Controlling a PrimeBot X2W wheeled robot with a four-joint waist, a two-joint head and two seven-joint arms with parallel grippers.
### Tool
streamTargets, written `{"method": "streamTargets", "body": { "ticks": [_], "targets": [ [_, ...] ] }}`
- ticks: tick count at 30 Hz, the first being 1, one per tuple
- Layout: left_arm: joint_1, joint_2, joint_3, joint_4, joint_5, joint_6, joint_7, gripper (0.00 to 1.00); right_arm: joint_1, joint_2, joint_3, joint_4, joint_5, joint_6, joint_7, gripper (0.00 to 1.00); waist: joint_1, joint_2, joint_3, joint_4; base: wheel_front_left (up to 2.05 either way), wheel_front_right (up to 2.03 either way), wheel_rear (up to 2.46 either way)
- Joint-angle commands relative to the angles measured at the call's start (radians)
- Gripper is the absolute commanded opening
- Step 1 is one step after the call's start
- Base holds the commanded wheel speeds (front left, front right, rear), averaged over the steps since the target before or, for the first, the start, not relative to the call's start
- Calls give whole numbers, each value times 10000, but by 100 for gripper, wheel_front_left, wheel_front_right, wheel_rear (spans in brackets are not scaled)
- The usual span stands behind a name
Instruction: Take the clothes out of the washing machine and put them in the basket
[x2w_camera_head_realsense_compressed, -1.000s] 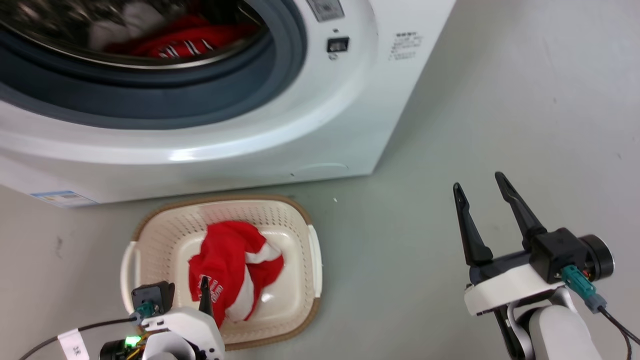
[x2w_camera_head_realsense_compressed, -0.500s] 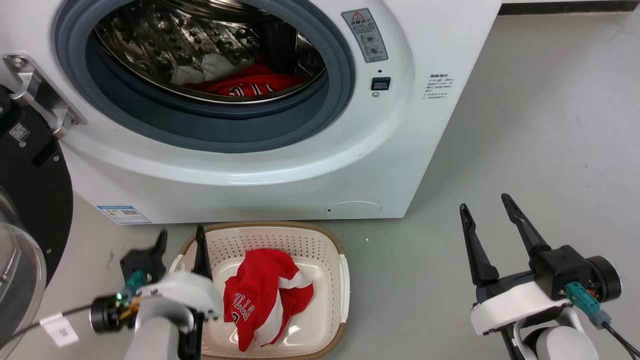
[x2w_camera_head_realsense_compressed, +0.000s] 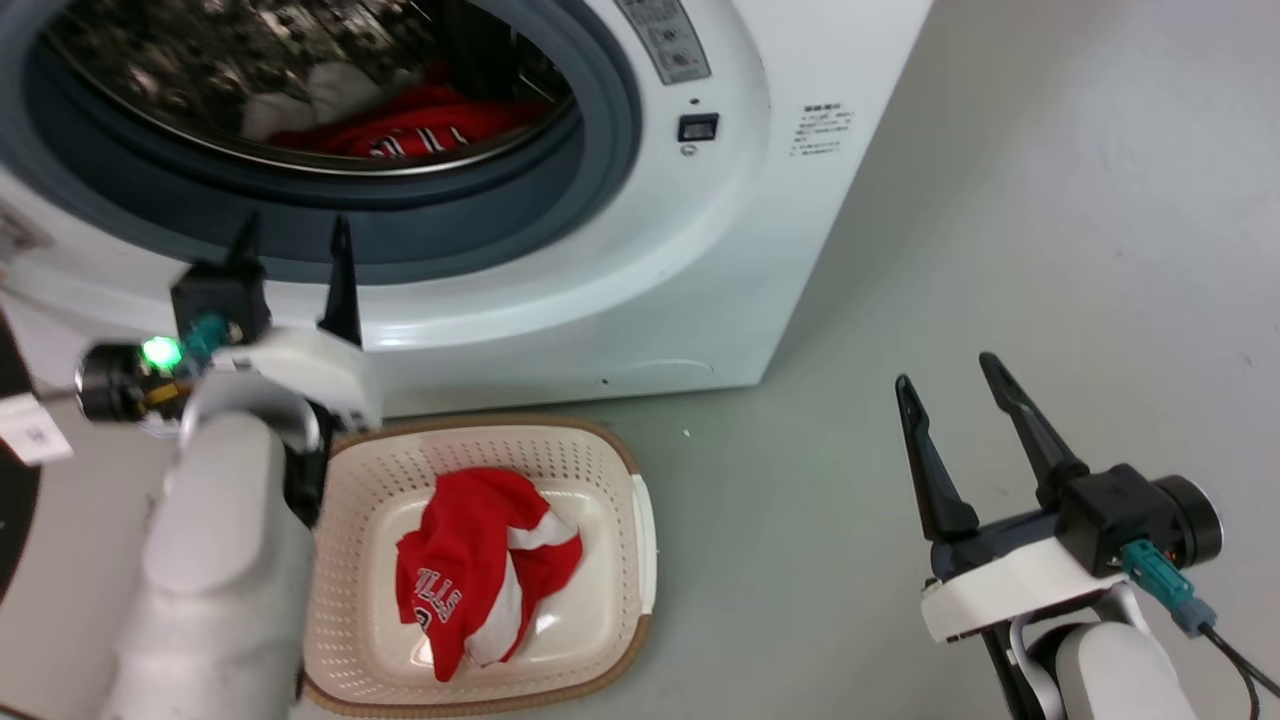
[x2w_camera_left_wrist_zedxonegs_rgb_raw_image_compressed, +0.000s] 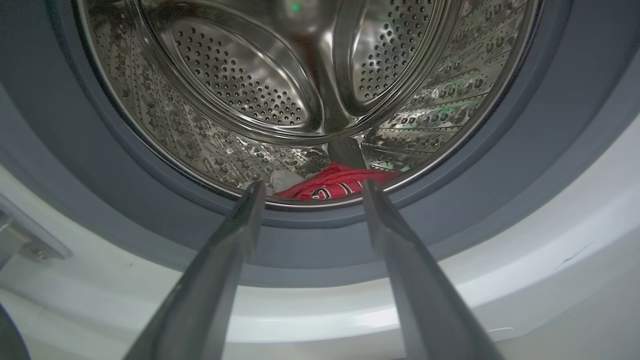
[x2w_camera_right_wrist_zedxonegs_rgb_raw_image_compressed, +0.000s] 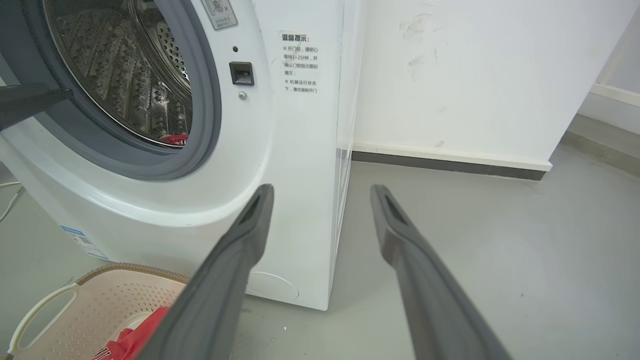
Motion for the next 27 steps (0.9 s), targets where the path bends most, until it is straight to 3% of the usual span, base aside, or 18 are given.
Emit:
{"method": "streamTargets", "body": {
  "ticks": [1, 11, 27],
  "targets": [
    [-552, 219, -51, 313, 65, -66, -24, 100, -233, 17, 60, 33, 92, -7, -86, 100, 1, 0, 501, -406, 0, 0, 0],
    [-3707, 1545, -236, 2215, 280, -350, 1067, 100, -1133, 22, 566, 304, 609, -7, -487, 100, 1, 0, 2212, -1513, 0, 0, 0],
    [-7942, 3236, -1145, 3613, 916, -708, 4954, 100, -2103, 23, 1477, 278, 1548, -8, -603, 100, 1, 0, 4248, -2973, 0, 0, 0]
  ]
}}
